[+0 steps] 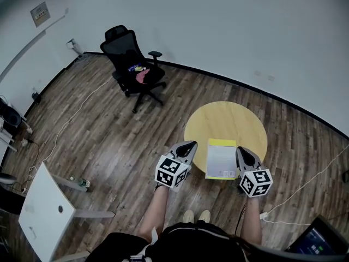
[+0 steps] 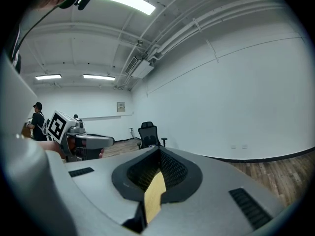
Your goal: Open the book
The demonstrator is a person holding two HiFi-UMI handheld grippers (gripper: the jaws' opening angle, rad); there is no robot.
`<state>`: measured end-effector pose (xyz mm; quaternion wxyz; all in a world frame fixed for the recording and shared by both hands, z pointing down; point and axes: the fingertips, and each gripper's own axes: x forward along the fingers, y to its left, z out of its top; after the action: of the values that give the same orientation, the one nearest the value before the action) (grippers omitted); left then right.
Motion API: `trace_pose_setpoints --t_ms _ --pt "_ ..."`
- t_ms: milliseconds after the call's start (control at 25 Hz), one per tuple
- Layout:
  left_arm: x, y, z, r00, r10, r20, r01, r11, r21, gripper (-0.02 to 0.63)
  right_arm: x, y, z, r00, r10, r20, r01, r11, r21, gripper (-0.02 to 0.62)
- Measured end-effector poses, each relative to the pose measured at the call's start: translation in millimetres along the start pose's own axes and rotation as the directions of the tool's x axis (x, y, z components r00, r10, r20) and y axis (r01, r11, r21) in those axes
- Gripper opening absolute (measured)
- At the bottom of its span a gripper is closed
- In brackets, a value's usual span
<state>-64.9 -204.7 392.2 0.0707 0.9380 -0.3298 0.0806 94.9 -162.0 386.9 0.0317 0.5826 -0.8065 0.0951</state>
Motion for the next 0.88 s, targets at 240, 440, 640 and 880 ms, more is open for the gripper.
trace_pose_setpoints --t_ms 240,440,640,880 --pt "5 1 -17 0.999 0.014 -0.029 -0.015 1.000 -0.017 -0.002 5 -3 -18 0.999 0.018 -0.039 -0.018 1.000 0.010 0.006" --pt "9 -3 -41 0.997 0.010 -0.076 -0.013 0.999 -0.044 -0.002 7 0 -43 0.996 0.037 -0.085 -0.033 0.999 0.043 0.006" --pt "11 -4 -69 0.992 0.012 -0.126 -0.023 0.996 -0.084 -0.002 9 2 -71 0.990 0.052 -0.132 -0.041 0.996 0.084 0.006" --pt "6 -8 -113 0.980 0.015 -0.197 -0.041 0.990 -0.131 -0.002 6 3 -110 0.980 0.062 -0.187 -0.038 0.991 0.129 0.006"
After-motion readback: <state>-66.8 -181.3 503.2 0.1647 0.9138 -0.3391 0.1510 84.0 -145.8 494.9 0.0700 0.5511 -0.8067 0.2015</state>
